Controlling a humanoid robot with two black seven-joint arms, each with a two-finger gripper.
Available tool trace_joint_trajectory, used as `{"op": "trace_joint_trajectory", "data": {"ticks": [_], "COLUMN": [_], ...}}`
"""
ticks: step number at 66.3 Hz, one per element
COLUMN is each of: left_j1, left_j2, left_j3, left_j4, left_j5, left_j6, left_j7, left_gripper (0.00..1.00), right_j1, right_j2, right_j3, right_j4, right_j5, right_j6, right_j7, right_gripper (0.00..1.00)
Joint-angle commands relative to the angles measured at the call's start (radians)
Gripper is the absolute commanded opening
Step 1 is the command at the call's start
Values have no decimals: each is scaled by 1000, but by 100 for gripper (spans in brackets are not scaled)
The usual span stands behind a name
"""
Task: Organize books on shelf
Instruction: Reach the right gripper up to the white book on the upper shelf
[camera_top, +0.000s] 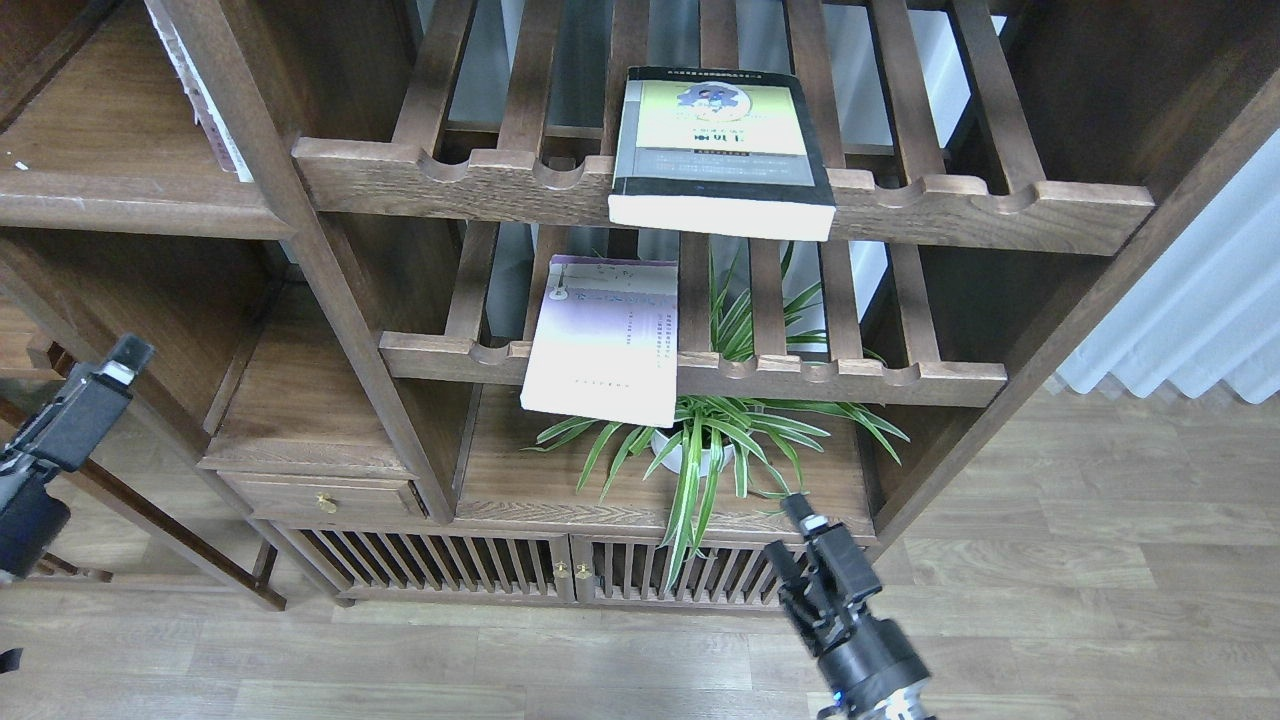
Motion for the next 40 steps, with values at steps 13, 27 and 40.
{"op": "trace_joint_trajectory", "data": {"ticks": [13,27,40], "left_j1": [-3,-2,-2], "left_j2": [0,2,5], "left_j3": [0,-3,-3], "left_j4": [29,32,35], "left_j5": [-8,-17,-17], "left_j6": [0,0,0], "left_j7": [0,2,2], "left_gripper": [100,100,100], "right_j1": [88,75,62], "right_j2": [-14,-13,-8], "right_j3": [67,65,57], "right_j4": [10,74,166], "right_j5": [4,4,2], "right_j6": [0,0,0], "right_j7": [-2,-4,-4], "right_gripper": [99,99,99]}}
